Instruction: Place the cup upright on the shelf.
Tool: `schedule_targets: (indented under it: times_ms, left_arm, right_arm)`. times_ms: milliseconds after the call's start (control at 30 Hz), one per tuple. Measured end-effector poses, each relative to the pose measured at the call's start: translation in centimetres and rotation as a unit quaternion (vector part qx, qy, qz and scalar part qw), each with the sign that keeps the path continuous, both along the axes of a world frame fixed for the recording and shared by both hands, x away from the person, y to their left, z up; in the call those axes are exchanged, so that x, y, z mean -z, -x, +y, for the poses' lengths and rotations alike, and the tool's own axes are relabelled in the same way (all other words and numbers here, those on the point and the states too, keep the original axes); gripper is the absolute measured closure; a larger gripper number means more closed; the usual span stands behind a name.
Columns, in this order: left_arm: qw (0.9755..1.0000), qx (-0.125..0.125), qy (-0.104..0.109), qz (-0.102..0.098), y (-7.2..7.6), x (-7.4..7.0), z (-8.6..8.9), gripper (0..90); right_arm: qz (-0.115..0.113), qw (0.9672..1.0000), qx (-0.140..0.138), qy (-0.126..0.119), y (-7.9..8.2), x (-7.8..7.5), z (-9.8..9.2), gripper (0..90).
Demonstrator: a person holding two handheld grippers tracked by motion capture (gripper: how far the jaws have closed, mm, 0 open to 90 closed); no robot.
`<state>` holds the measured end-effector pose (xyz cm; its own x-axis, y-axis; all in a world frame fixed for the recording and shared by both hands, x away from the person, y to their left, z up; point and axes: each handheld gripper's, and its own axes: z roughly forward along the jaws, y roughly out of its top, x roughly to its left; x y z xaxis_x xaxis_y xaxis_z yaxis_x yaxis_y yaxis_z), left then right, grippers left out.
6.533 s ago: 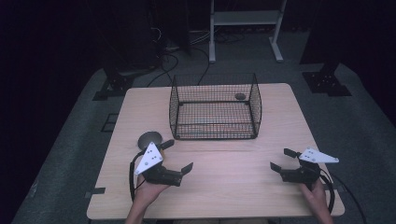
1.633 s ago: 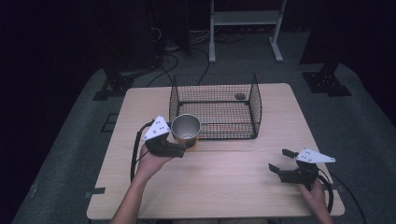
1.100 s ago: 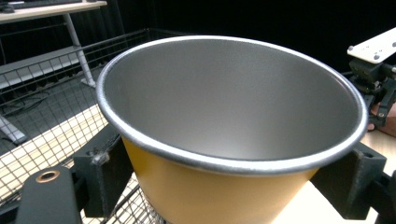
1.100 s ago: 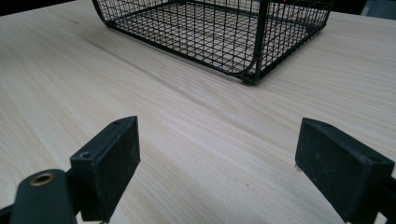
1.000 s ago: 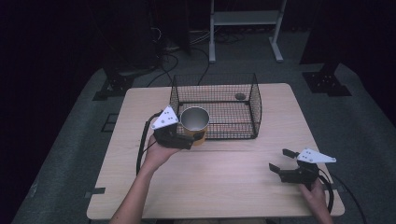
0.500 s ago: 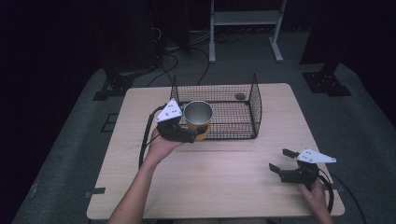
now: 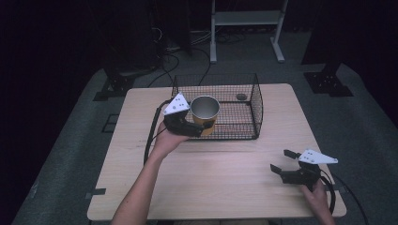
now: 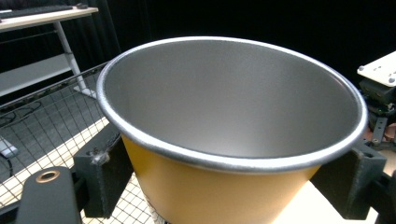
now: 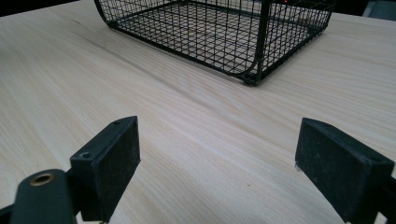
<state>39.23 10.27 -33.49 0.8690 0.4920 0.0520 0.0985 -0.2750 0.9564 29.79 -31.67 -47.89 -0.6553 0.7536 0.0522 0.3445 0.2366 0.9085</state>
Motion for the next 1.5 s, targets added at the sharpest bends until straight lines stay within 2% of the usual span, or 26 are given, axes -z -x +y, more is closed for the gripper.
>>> schedule_targets:
  times_ms: [100, 500, 633, 1000, 1067, 1500]
  left_arm:
    - [1.0000, 0.001, 0.006, 0.004, -0.3, 0.0, -0.2, 15.3]
    - [1.0000, 0.002, -0.002, 0.000, -1.5, -0.3, -1.2, 15.3]
    - [1.0000, 0.005, 0.004, 0.004, -2.1, -0.4, -1.6, 15.3]
    - [0.9999, 0.008, -0.010, 0.001, -3.6, -0.8, -3.1, 15.3]
    - [0.9999, 0.010, -0.008, 0.004, -3.8, -0.8, -3.3, 15.3]
    - [0.9996, 0.010, -0.025, 0.009, -5.4, -0.6, -4.3, 15.3]
  right_arm:
    - [-0.001, 1.0000, 0.000, 0.001, 0.0, 0.0, 0.0, 12.9]
    - [-0.001, 1.0000, 0.004, -0.003, 0.0, 0.0, -0.1, 12.9]
    - [-0.002, 1.0000, 0.003, -0.002, 0.0, 0.0, 0.0, 13.0]
    - [-0.003, 1.0000, 0.003, -0.005, 0.0, 0.0, -0.1, 12.9]
    - [-0.003, 1.0000, 0.002, -0.005, 0.0, 0.0, -0.1, 12.9]
    - [-0.002, 0.9999, 0.004, -0.010, 0.0, 0.0, -0.2, 12.9]
